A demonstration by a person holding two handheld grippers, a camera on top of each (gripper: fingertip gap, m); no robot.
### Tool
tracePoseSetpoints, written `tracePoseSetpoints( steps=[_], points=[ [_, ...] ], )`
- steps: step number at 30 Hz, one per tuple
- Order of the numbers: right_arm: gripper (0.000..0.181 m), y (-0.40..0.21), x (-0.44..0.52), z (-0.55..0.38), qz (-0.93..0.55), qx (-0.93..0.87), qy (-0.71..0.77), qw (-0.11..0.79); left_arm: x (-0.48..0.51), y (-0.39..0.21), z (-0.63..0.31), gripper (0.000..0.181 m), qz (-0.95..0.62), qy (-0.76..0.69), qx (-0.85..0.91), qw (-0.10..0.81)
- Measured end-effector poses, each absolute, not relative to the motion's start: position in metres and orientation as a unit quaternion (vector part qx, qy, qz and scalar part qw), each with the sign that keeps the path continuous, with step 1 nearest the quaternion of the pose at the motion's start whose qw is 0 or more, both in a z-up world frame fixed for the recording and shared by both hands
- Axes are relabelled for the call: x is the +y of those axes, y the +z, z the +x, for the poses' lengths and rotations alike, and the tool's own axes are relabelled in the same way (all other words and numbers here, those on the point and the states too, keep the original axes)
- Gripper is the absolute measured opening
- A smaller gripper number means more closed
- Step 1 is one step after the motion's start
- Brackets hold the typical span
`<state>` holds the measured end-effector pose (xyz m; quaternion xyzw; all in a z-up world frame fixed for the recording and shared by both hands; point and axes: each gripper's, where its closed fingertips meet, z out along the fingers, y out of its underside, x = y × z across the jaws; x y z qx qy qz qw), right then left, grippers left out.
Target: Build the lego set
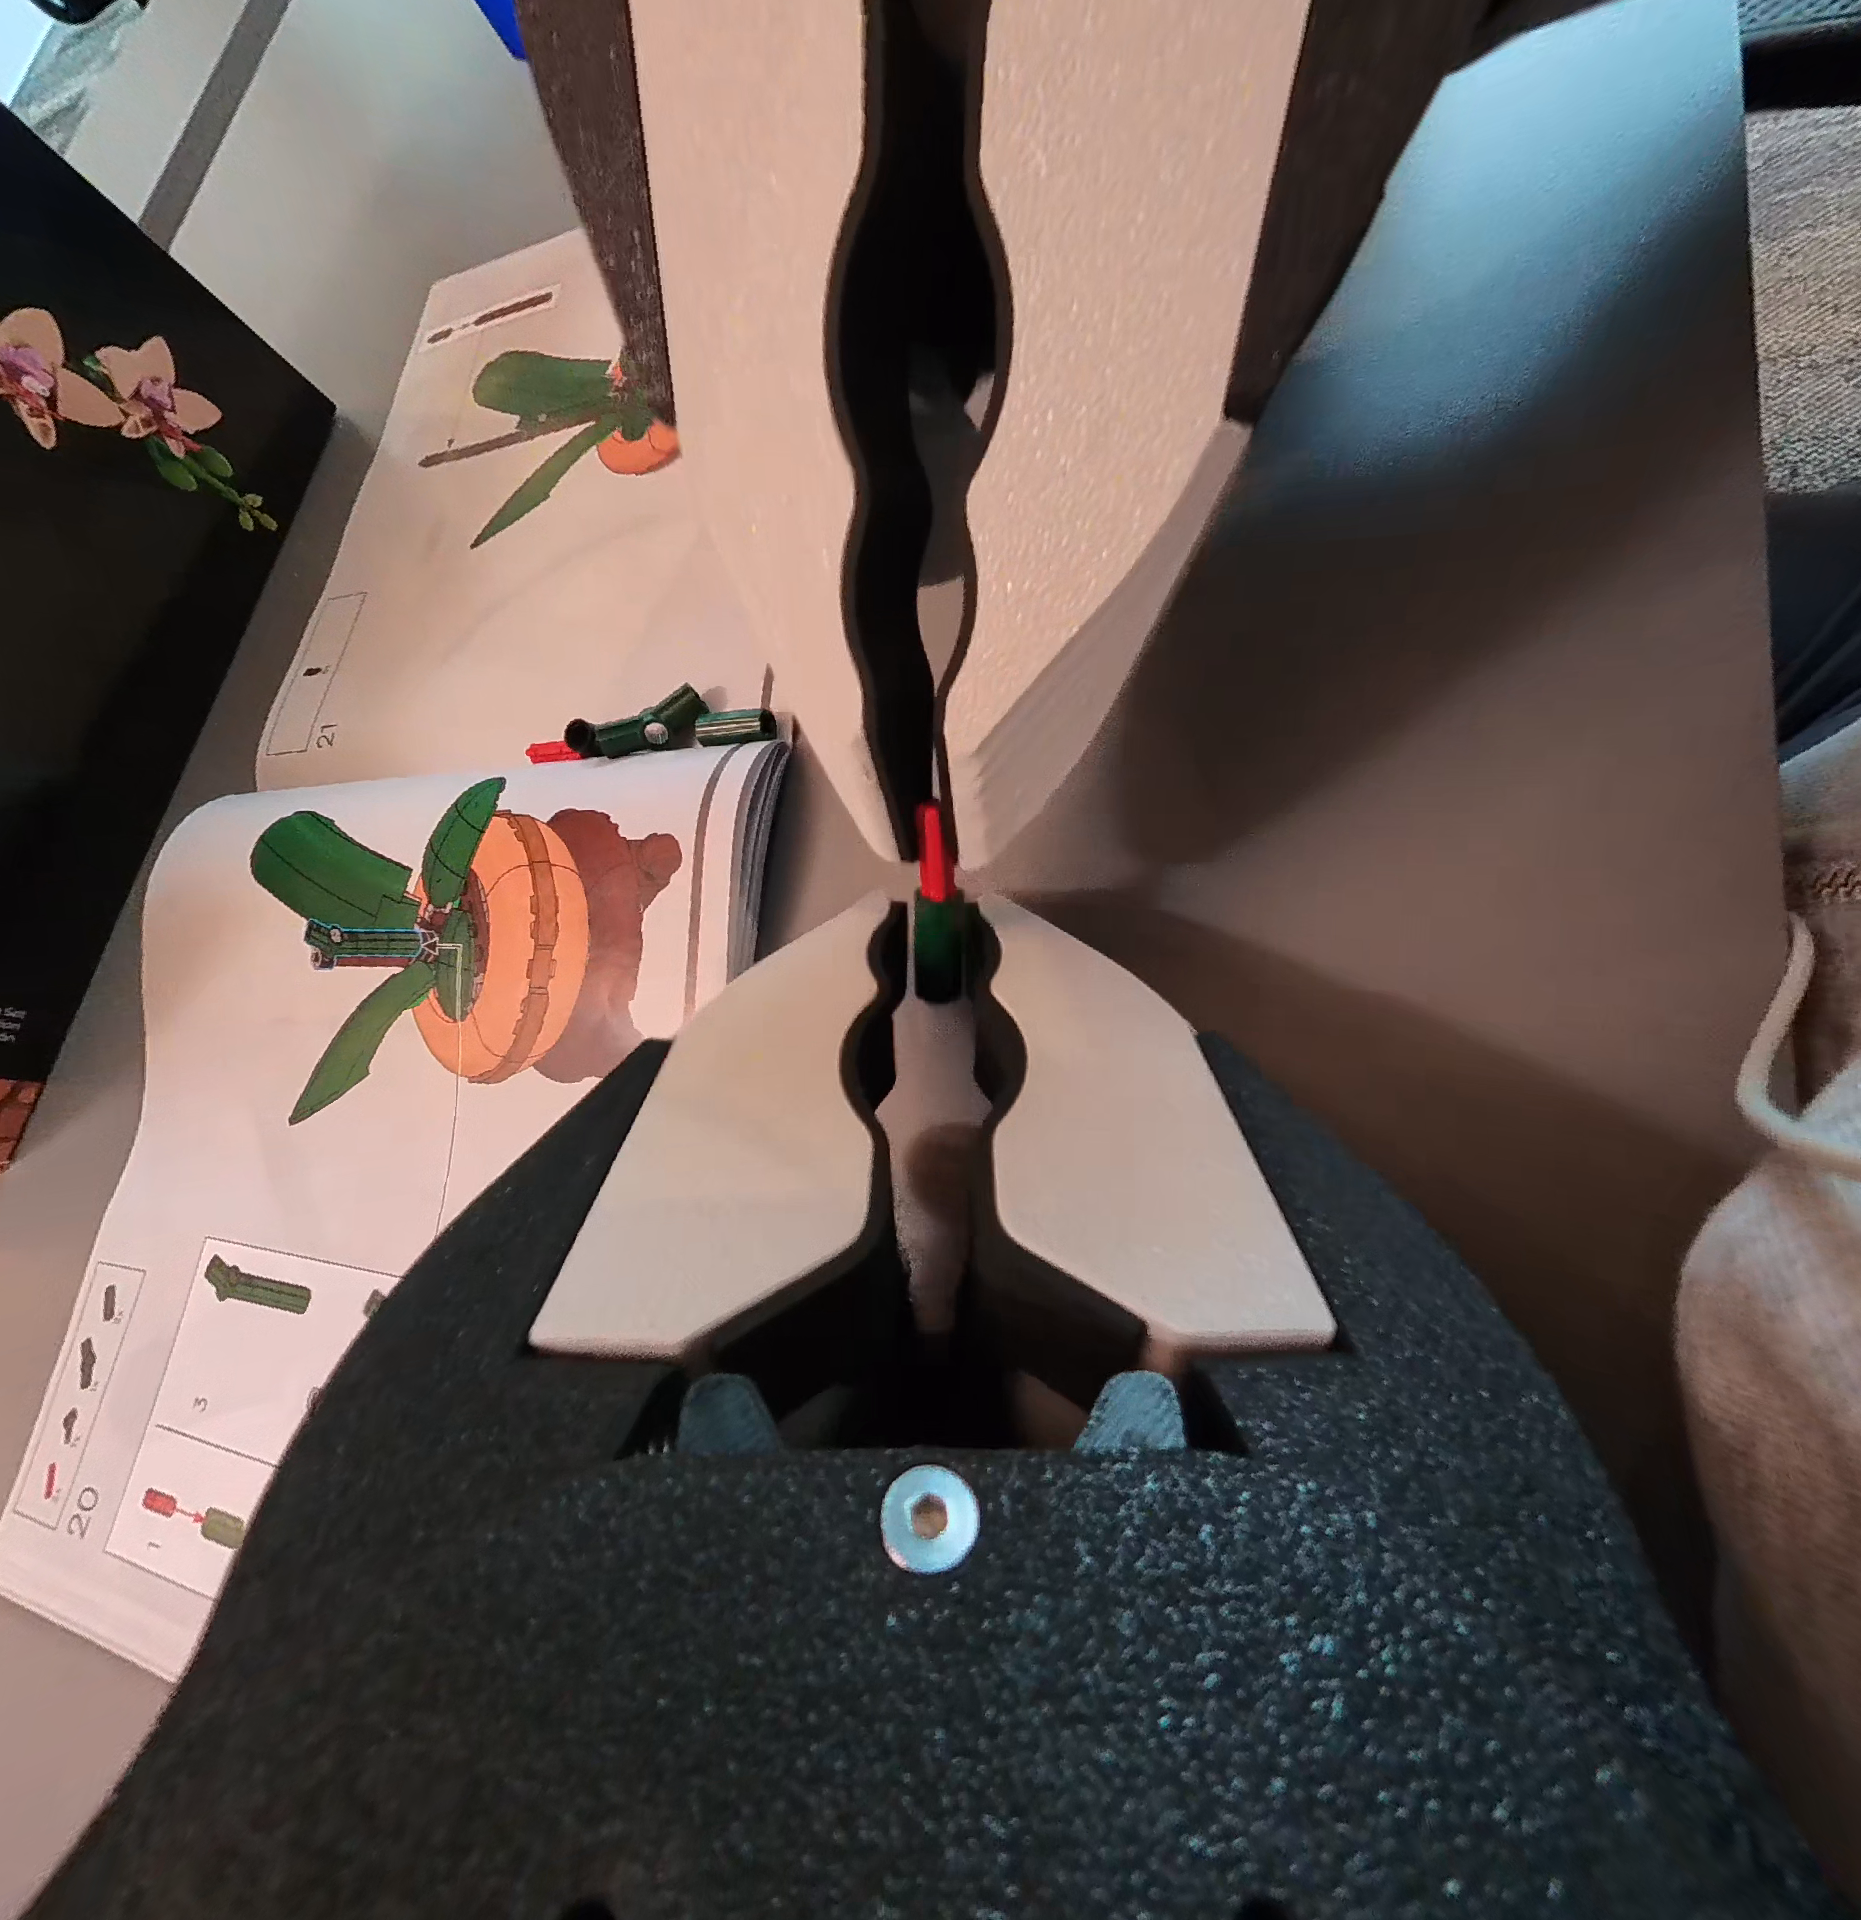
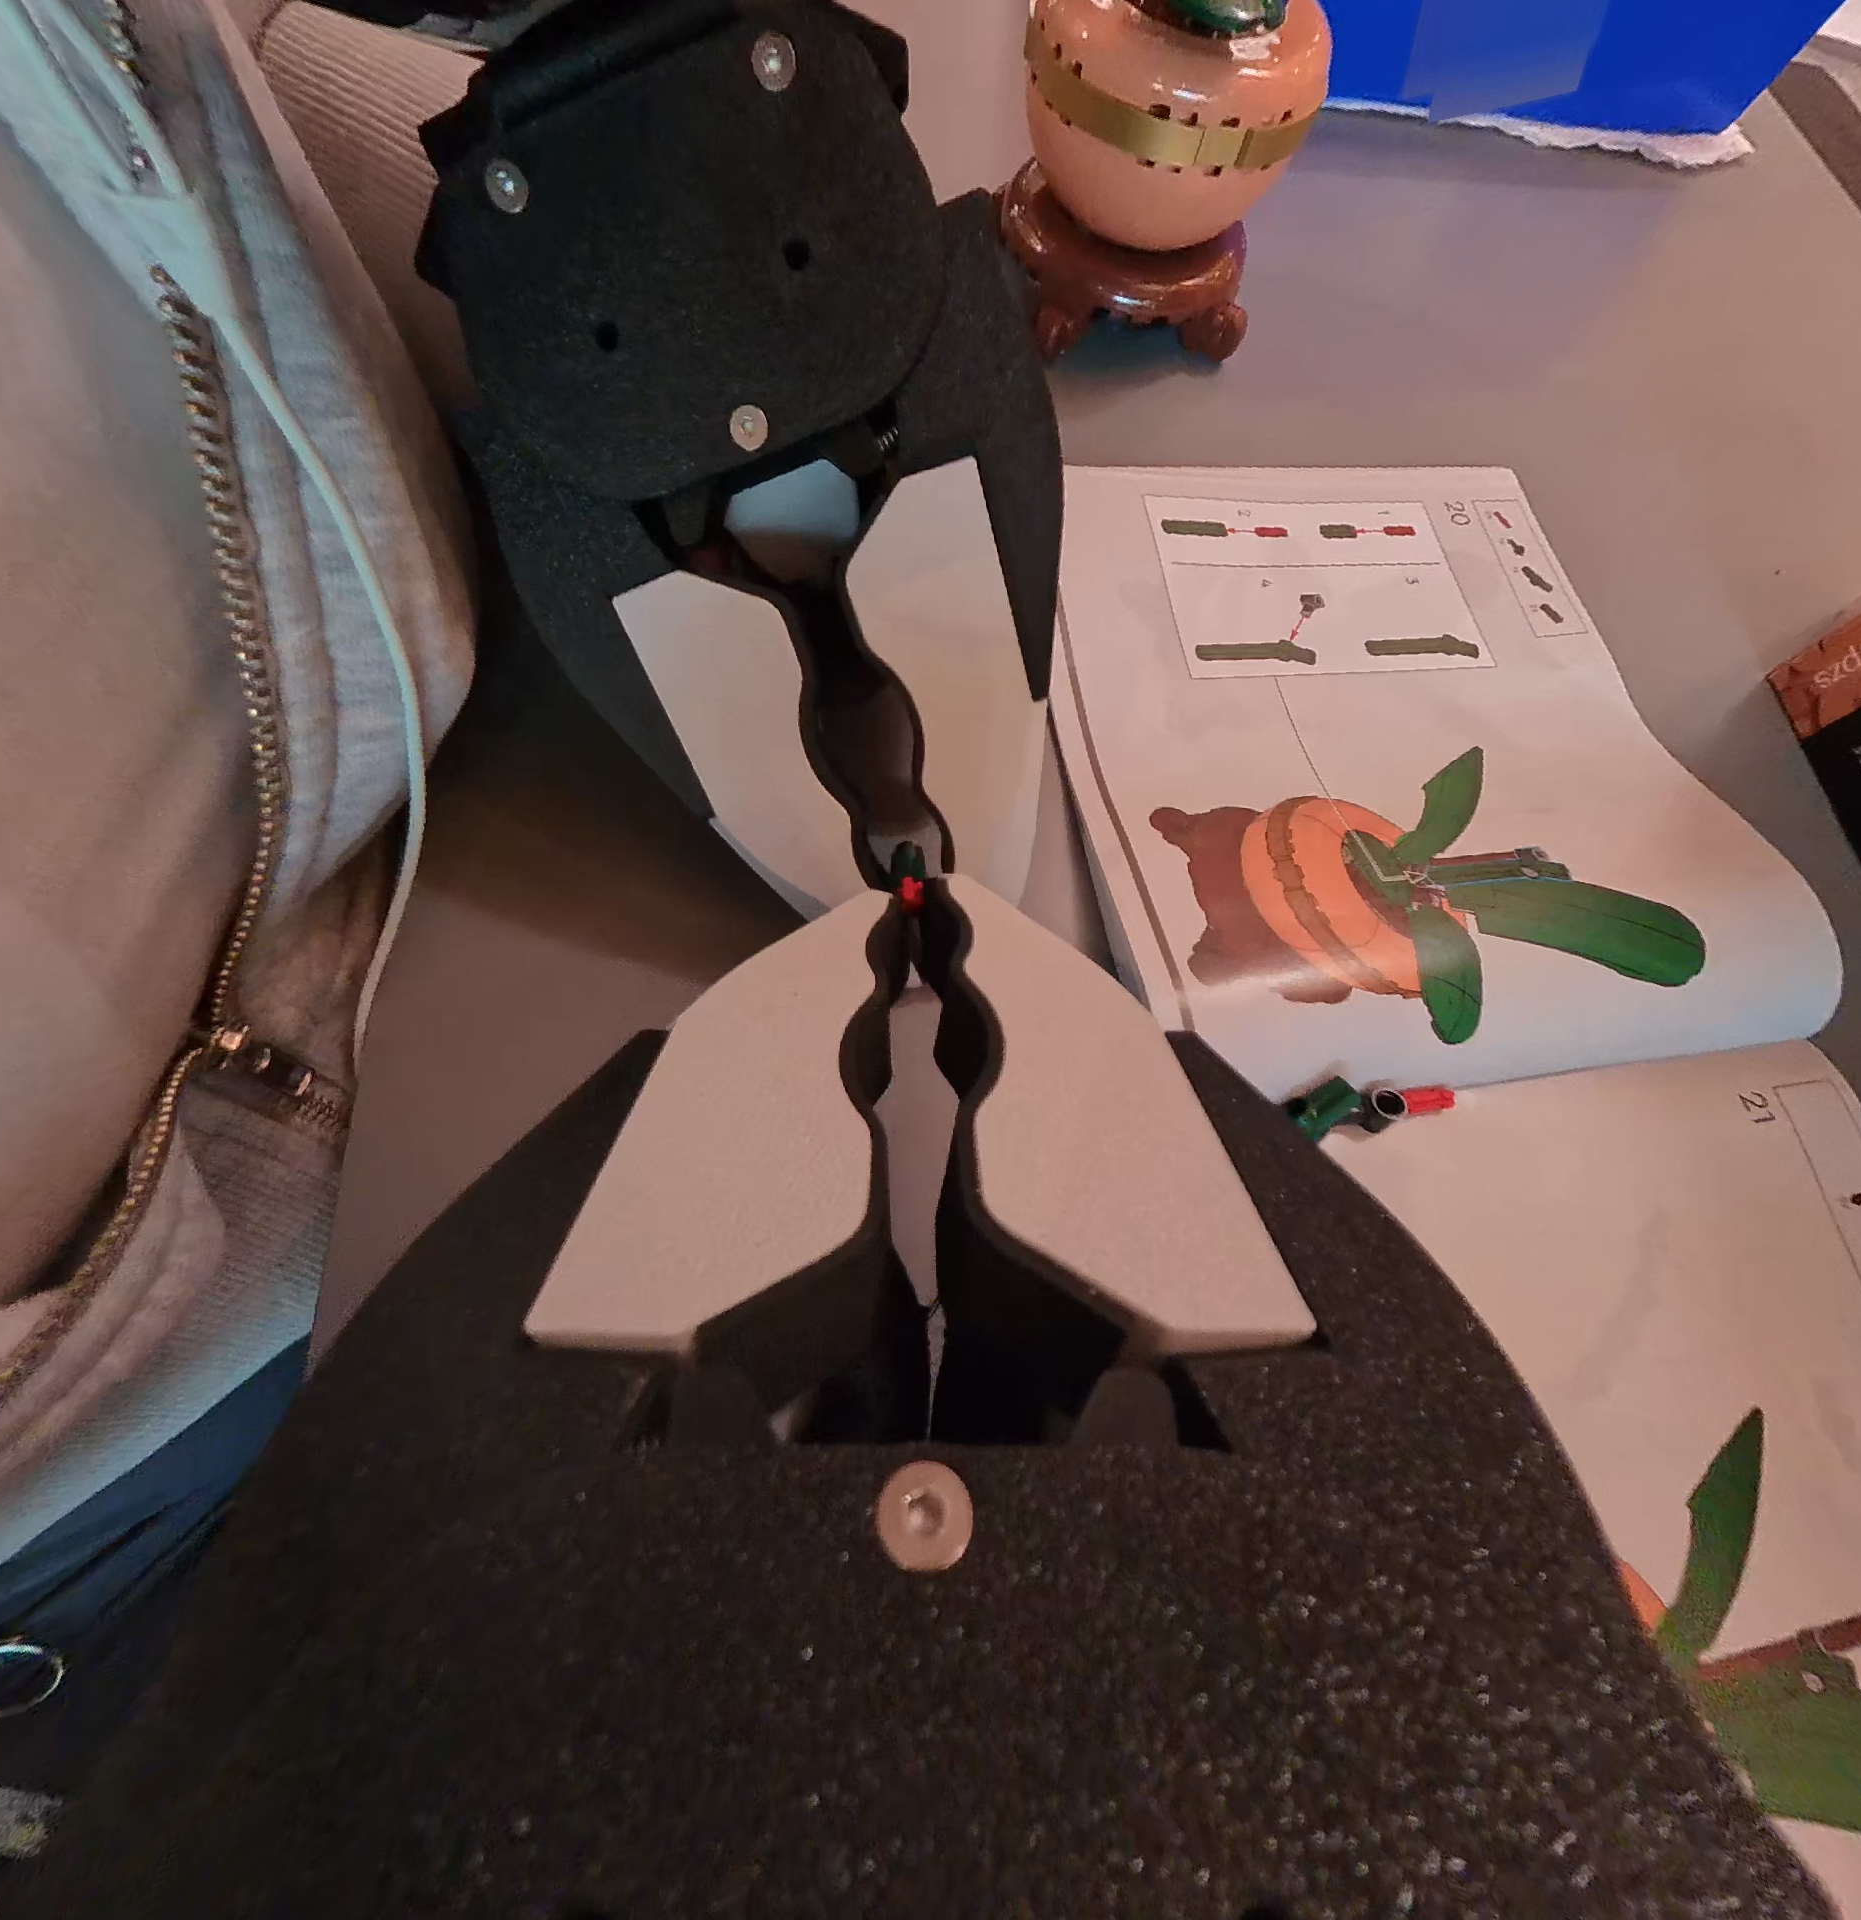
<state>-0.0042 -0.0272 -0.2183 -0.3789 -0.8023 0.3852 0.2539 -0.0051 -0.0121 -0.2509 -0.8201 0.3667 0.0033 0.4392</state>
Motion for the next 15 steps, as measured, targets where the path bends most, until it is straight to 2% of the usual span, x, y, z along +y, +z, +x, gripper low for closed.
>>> tracePoseSetpoints(
  steps=[8,15],
  points=[
    [0.003,-0.22,-0.0183,0.0017,-0.391,-0.798,0.382,0.254,-0.0118,-0.2497,-0.0065,0.015,-0.82,0.003,0.363,0.442],
    [0.003,-0.2231,-0.0217,0.0032,-0.391,-0.795,0.392,0.248,-0.0151,-0.2513,-0.0031,0.005,-0.816,-0.002,0.38,0.436]
  ],
)
